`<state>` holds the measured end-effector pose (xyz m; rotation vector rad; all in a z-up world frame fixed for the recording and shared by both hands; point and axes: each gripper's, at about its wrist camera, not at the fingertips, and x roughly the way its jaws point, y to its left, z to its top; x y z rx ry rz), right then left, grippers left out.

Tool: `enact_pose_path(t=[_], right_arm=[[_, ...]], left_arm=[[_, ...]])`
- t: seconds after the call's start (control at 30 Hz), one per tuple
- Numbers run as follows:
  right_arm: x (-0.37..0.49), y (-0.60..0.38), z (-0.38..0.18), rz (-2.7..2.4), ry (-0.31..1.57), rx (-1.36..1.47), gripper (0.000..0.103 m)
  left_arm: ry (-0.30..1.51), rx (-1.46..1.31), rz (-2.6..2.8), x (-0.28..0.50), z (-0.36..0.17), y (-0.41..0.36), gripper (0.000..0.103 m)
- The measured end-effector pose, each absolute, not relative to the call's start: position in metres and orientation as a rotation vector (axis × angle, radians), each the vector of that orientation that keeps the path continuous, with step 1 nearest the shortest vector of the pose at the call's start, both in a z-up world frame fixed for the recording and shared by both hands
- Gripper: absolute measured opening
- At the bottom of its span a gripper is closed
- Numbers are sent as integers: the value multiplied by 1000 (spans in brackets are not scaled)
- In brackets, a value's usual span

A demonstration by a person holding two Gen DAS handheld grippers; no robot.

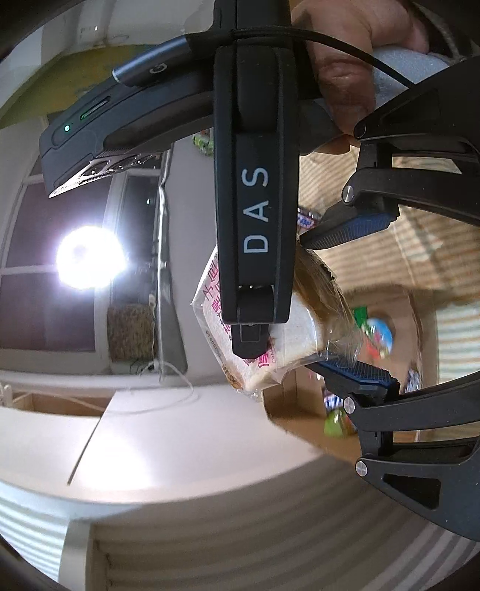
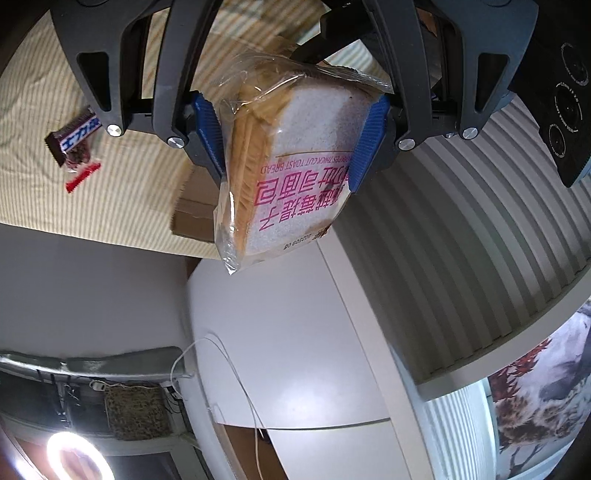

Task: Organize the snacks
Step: 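Carry the bread loaf over the box, lower it and open the right tool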

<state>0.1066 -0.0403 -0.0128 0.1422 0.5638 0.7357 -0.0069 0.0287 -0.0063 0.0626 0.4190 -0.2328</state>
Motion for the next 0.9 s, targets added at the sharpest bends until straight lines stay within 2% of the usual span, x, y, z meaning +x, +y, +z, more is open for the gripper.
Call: enact_pose_path(t=[0.3,0.53,0.63,0.7,0.9], right_arm=[[116,-28,-14,758,561,172,67],[144,-6,-39,766,619,140,67],[148,-5,-50,698,630,96,68],[144,-6,-54,682,627,75,74],[127,-11,-55,653,616,65,75]], left_arm=[[423,50,-200,-12,-3,38,56],[460,29,-183,-1,-18,51,57],[495,44,-159,7,-28,64,67],[479,64,-113,3,-30,76,77],[485,-22,-18,-1,-25,113,79]])
